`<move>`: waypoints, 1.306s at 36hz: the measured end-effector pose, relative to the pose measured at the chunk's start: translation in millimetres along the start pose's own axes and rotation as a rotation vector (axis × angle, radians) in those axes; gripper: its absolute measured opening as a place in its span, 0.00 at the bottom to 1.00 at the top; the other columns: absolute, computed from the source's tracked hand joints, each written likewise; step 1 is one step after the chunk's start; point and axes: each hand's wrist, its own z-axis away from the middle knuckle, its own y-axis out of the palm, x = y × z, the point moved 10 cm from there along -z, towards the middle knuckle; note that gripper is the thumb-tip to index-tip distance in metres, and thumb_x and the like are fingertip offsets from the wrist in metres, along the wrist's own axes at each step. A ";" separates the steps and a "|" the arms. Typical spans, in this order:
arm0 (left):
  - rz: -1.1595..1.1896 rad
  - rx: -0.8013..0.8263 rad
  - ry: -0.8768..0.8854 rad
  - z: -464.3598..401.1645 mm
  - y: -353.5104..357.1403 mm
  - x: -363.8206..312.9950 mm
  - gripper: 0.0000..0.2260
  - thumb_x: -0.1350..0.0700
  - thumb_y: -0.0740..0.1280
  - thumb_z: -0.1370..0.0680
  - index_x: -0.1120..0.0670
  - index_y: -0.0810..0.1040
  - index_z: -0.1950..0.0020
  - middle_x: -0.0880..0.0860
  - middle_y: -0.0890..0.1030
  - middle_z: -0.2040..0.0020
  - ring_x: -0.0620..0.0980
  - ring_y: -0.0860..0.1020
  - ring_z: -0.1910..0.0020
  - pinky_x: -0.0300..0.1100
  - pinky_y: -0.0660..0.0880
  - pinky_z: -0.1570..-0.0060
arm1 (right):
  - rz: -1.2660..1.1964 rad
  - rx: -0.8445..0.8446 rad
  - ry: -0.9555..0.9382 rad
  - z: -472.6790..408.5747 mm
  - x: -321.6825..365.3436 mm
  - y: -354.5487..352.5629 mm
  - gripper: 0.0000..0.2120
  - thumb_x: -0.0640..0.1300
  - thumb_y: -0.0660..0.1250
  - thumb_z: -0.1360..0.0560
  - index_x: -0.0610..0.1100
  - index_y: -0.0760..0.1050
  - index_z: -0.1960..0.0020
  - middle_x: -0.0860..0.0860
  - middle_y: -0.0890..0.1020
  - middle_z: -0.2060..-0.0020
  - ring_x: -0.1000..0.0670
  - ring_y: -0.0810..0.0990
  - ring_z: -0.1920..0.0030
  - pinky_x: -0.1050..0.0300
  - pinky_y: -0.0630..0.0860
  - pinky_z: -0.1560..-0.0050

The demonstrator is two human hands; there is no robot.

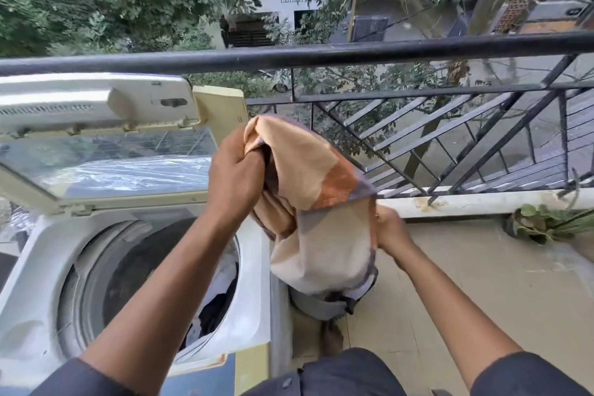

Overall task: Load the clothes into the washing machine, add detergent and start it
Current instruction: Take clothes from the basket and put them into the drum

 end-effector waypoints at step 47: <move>-0.231 -0.021 0.241 10.3 -3.3 -23.9 0.18 0.56 0.69 0.23 0.42 0.78 0.34 0.49 0.86 0.48 0.56 0.84 0.48 0.59 0.80 0.50 | 0.398 -0.025 -0.161 18.6 29.4 5.3 0.14 0.46 0.60 0.26 0.46 0.83 0.61 0.44 0.85 0.61 0.39 0.82 0.56 0.51 0.65 0.66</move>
